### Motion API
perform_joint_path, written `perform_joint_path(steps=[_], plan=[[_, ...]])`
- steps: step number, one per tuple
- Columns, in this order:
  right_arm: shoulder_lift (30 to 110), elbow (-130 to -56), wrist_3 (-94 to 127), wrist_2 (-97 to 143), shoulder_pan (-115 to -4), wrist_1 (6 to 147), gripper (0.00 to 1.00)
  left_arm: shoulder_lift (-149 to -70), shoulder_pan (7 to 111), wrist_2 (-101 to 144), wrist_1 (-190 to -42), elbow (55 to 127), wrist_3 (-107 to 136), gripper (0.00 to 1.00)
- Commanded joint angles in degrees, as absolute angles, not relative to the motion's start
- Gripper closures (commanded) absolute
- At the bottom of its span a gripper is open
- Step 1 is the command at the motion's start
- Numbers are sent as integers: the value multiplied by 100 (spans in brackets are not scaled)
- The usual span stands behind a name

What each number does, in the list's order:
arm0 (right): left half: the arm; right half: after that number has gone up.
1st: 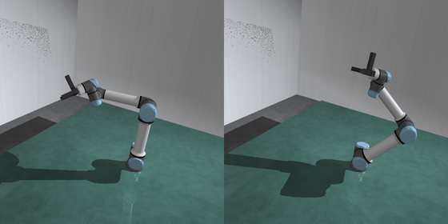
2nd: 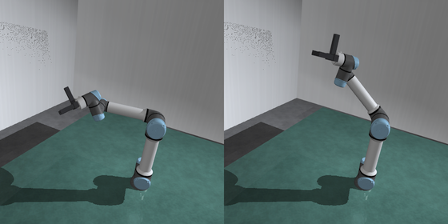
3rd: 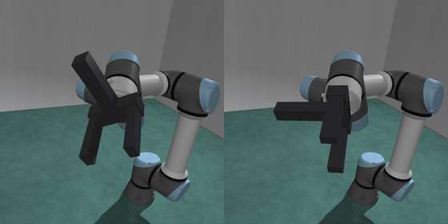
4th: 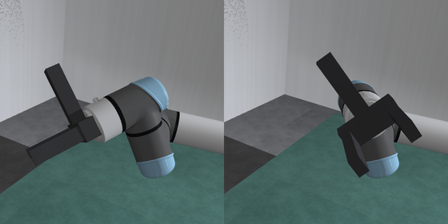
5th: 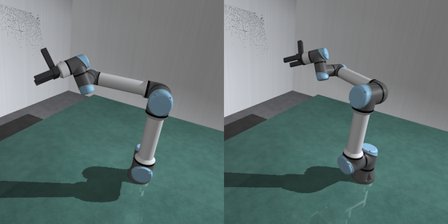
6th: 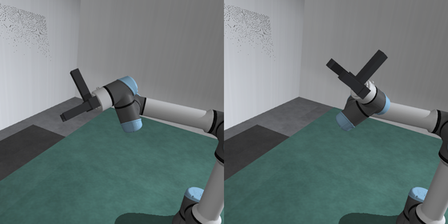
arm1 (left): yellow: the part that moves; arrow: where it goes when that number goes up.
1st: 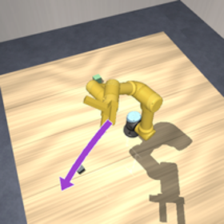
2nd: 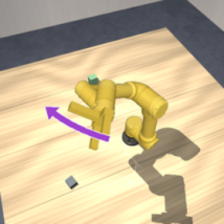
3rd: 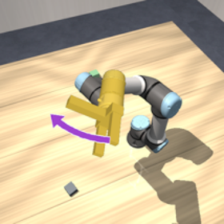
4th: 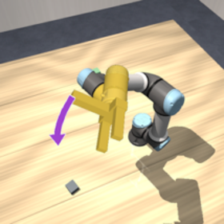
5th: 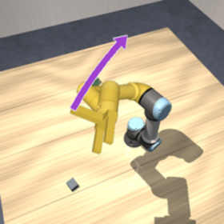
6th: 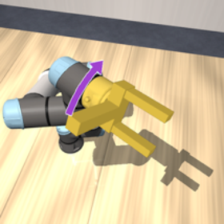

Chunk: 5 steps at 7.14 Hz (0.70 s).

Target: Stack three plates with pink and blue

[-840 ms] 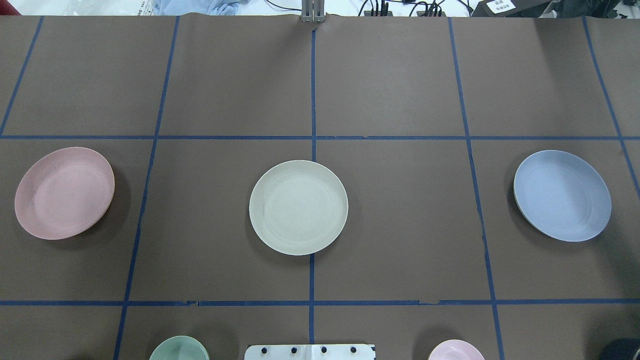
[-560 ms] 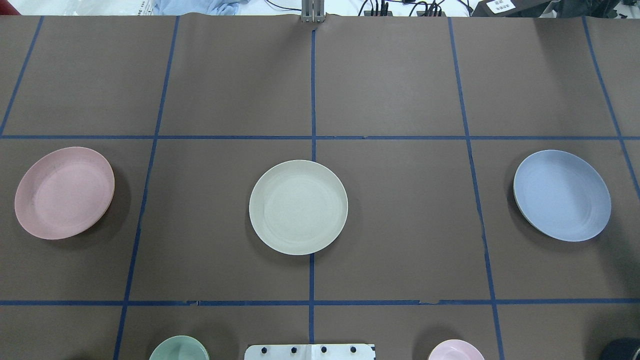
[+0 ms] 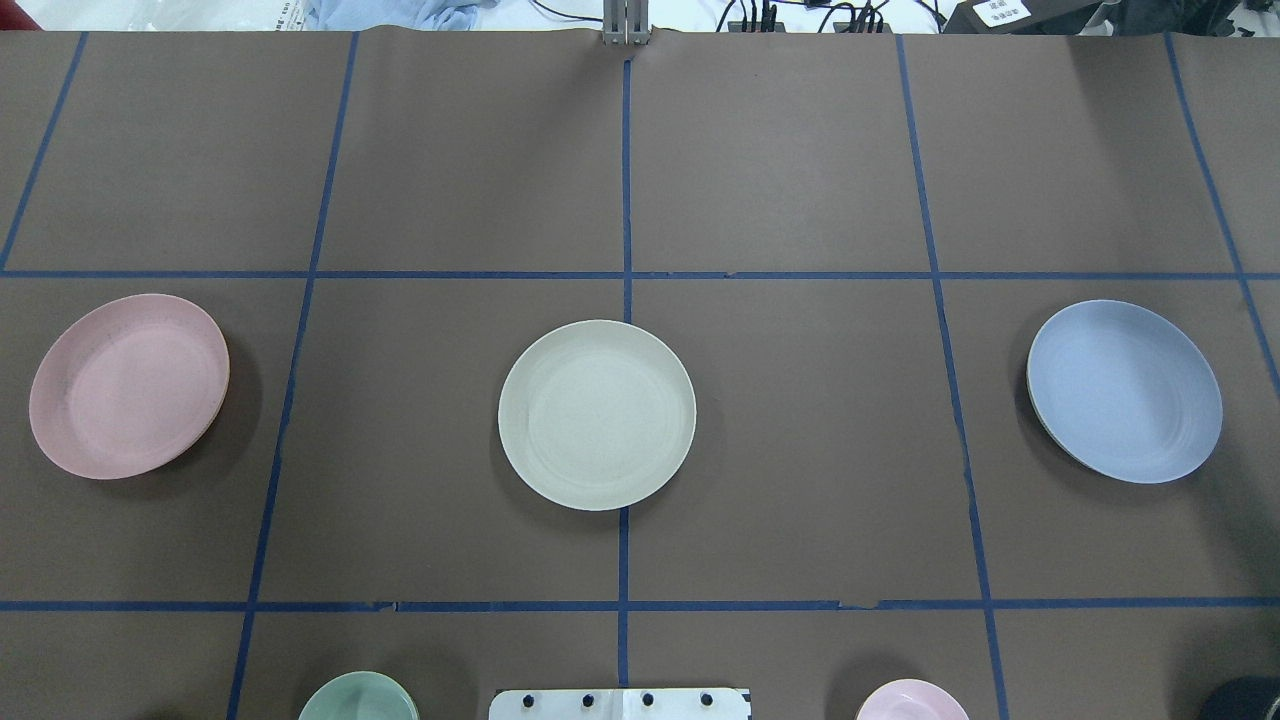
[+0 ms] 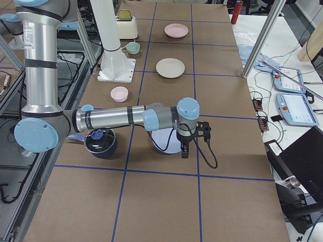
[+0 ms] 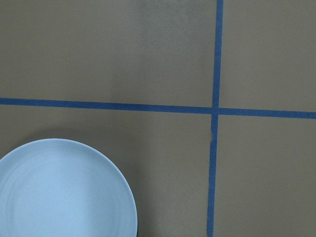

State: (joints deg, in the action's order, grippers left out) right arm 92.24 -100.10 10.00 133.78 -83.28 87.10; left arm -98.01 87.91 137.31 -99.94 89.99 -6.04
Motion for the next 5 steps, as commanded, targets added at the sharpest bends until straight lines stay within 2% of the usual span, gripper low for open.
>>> perform_joint_path(steps=[1,4,5], plan=[[9220,-9993,993,13394,-8315,8710,0,-9721,8632,13781,-10246,9070,-580,0],[9228,-9984,1107,13465,-8236,8517,0,-9440,7922,13773,-11072,8956,347,0],[9229,-9950,1107,13621,-8235,8525,0,-9474,7780,13781,-11222,8678,769,0]])
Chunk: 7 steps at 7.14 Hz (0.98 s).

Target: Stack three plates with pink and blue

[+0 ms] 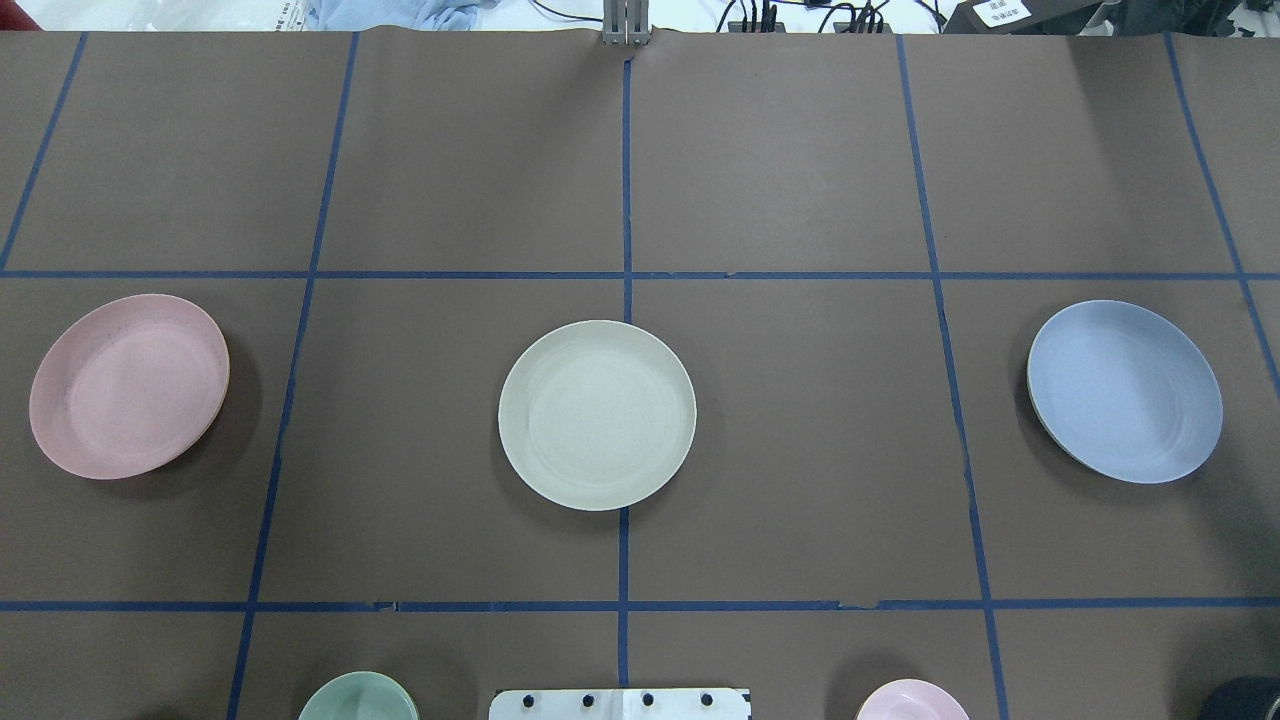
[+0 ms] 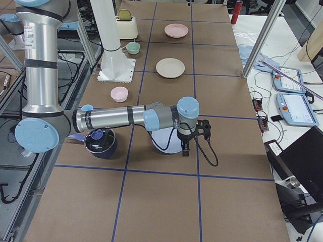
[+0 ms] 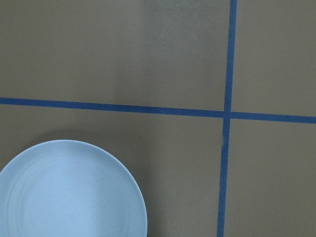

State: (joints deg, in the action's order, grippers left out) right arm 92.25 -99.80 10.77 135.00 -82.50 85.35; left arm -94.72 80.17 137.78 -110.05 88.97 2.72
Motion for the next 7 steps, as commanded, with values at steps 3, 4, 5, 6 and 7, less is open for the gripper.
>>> perform_joint_path(steps=[3,4,5,6,7], plan=[[9255,-9932,1107,13728,-8235,8517,0,-9598,7254,13773,-12047,8077,1709,0],[9298,-9906,1116,13903,-8235,8525,0,-9598,7051,13755,-12224,8008,1836,0],[9308,-9888,1116,13956,-8244,8525,0,-9606,6997,13737,-12260,7902,1941,0],[9308,-9879,1116,14001,-8235,8525,0,-9598,6909,13763,-12269,7858,1951,0],[9308,-9888,1108,14097,-8235,8525,0,-9554,6760,13764,-12261,7849,1951,0]])
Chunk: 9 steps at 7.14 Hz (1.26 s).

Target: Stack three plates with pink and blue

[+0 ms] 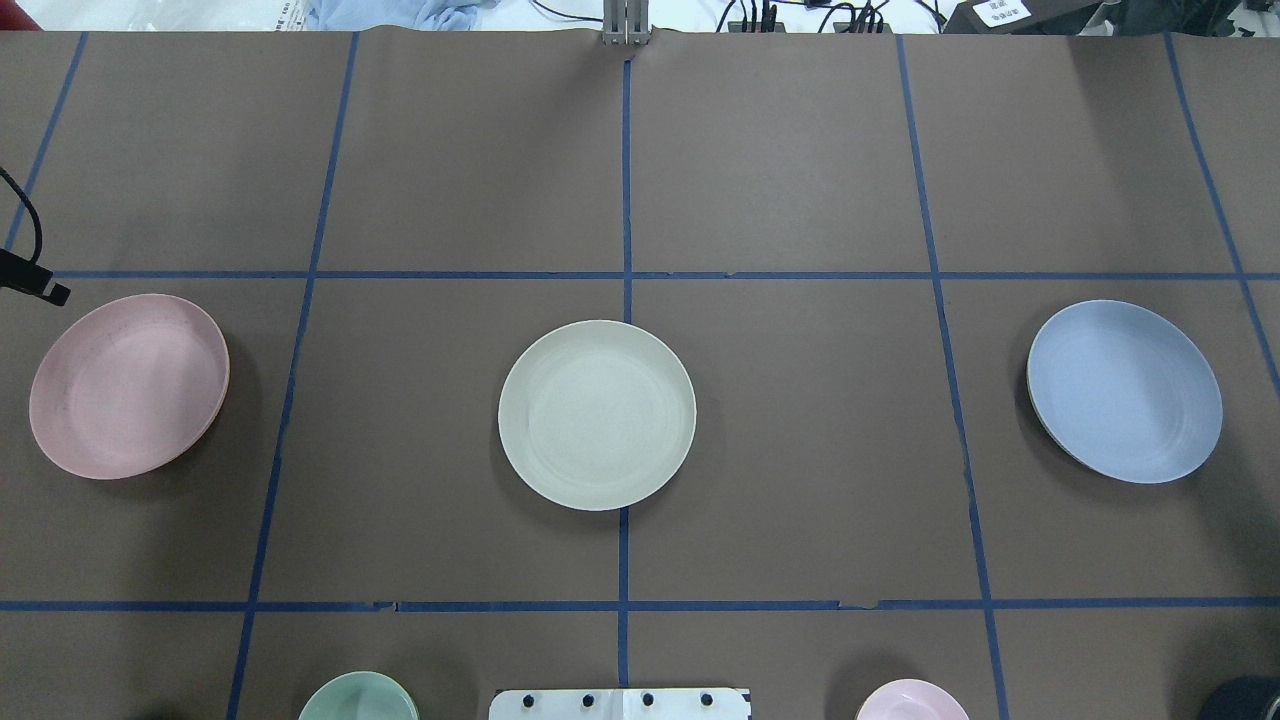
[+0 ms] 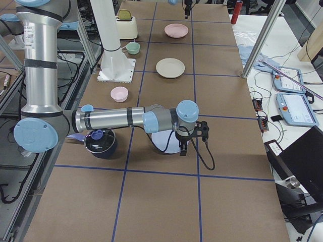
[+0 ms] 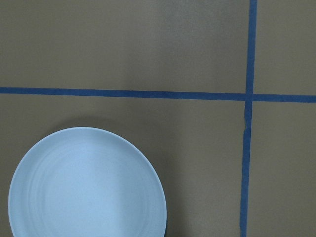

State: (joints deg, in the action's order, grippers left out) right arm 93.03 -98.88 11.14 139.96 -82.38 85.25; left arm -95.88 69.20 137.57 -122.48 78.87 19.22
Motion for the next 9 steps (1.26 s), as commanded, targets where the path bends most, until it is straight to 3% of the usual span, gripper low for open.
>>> perform_joint_path(steps=[1,2,4,5,6,8,9], plan=[[9308,-9888,1107,14280,-8244,8525,0,-9510,6707,13781,-12261,7823,1951,1],[9308,-9888,1116,14508,-8244,8534,0,-9492,6558,13773,-12261,7814,1942,1],[9308,-9888,1204,14625,-8235,8517,0,-9370,6487,13772,-12339,7822,1934,12],[9308,-9879,1195,14625,-8244,8517,0,-9343,6460,13772,-12418,7805,1951,27],[9316,-9888,1169,14625,-8244,8517,0,-9308,6451,13764,-12428,7796,1960,63],[9325,-9905,1195,14651,-8235,8517,0,-9308,6442,13737,-12428,7761,1960,93],[9316,-9914,1195,14686,-8235,8534,0,-9308,6442,13746,-12436,7752,1934,100]])
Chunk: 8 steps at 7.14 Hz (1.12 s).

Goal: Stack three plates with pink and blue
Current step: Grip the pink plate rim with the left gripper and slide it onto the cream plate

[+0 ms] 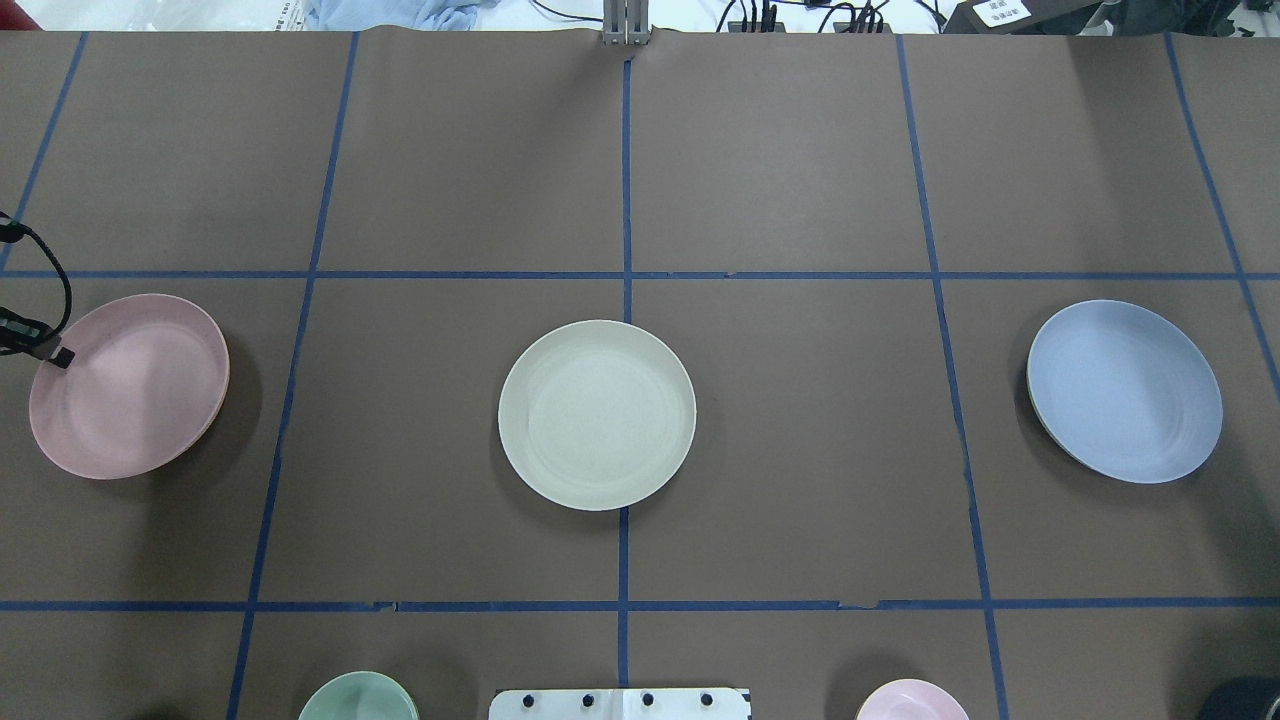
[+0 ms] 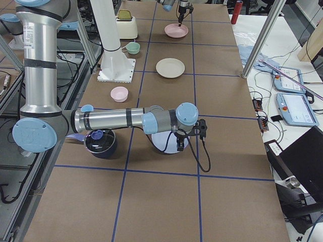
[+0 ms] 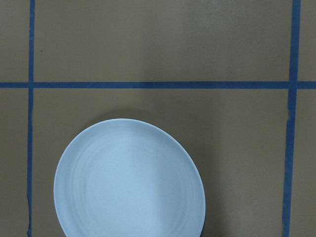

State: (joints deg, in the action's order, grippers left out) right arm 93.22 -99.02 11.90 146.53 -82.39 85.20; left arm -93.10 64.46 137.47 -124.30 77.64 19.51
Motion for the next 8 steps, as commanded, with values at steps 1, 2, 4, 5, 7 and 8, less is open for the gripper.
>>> perform_joint_path(steps=[1,2,4,5,7,8], plan=[[9316,-9897,1204,14687,-8235,8525,0,-9308,6451,13816,-12428,7839,2003,100],[9316,-9914,1204,14643,-8235,8508,0,-9421,6451,14417,-12384,8040,2952,100],[9316,-9914,1371,14608,-8209,8499,0,-9974,6399,14809,-12375,8663,4545,100],[9247,-9931,1293,14590,-8078,8482,0,-10271,6042,14775,-12375,9014,5545,100],[9298,-9931,1283,14162,-7595,7809,0,-10842,4971,14225,-12375,9613,7216,100],[9438,-9914,1283,14151,-7533,7544,0,-11237,4270,13699,-12358,9659,8042,100]])
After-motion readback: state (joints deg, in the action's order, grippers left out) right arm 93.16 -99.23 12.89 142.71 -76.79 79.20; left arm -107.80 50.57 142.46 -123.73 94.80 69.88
